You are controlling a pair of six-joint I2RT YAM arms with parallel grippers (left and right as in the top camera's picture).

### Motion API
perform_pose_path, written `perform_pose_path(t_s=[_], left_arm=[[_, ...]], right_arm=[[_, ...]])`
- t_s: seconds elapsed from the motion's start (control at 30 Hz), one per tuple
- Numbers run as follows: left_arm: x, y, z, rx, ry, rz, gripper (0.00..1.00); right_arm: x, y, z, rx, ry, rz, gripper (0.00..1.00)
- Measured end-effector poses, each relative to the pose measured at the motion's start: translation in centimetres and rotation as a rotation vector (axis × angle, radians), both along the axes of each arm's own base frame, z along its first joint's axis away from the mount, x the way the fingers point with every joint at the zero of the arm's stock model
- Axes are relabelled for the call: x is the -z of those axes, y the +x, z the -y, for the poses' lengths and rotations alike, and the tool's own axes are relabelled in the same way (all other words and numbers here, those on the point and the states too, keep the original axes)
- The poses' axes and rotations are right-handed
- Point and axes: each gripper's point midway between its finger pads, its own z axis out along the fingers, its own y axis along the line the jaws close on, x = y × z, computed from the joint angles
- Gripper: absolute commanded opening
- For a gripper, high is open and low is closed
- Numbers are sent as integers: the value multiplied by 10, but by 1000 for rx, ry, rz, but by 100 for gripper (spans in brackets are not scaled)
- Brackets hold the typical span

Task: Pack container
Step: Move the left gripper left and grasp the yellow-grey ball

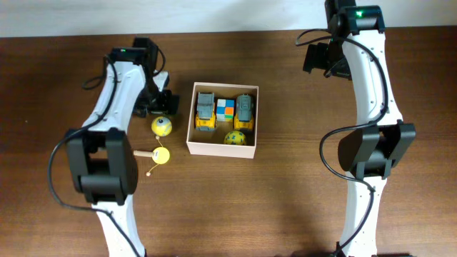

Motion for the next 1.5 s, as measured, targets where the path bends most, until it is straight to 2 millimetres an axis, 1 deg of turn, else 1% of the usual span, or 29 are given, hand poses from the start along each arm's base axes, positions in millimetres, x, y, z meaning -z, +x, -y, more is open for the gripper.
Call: perform_pose_path(t_s=[0.03,0.1,0.33,0.37,0.43,0.53,0.7,0.8,0.9,1.23,1.5], left_arm=[[7,-2,0,0,2,-19,93],[18,-6,0,-3,5,-56,89],[25,-15,-1,-6,9,-105,89],[27,-16,-1,-7,9,-113,85],[35,-17,-1,-7,11,-131,82],[42,-19,-1,-10,13,-151,81],[44,-16,-1,-10,12,-140,80],[45,-11,-1,-12,11,-122,72],[45,-7,0,-14,9,-106,69],[47,-6,0,-14,8,-104,69],[61,-10,0,-14,12,-140,68]], right_arm=[[0,0,0,1,0,0,99],[0,0,0,0,0,0,99],[0,0,0,0,0,0,99],[0,0,0,1,0,0,99],[0,0,0,0,0,0,99],[0,0,0,0,0,0,99],[0,0,0,0,0,0,99],[0,0,0,0,0,0,99],[0,0,0,0,0,0,99],[0,0,0,0,0,0,99],[0,0,0,0,0,0,99]])
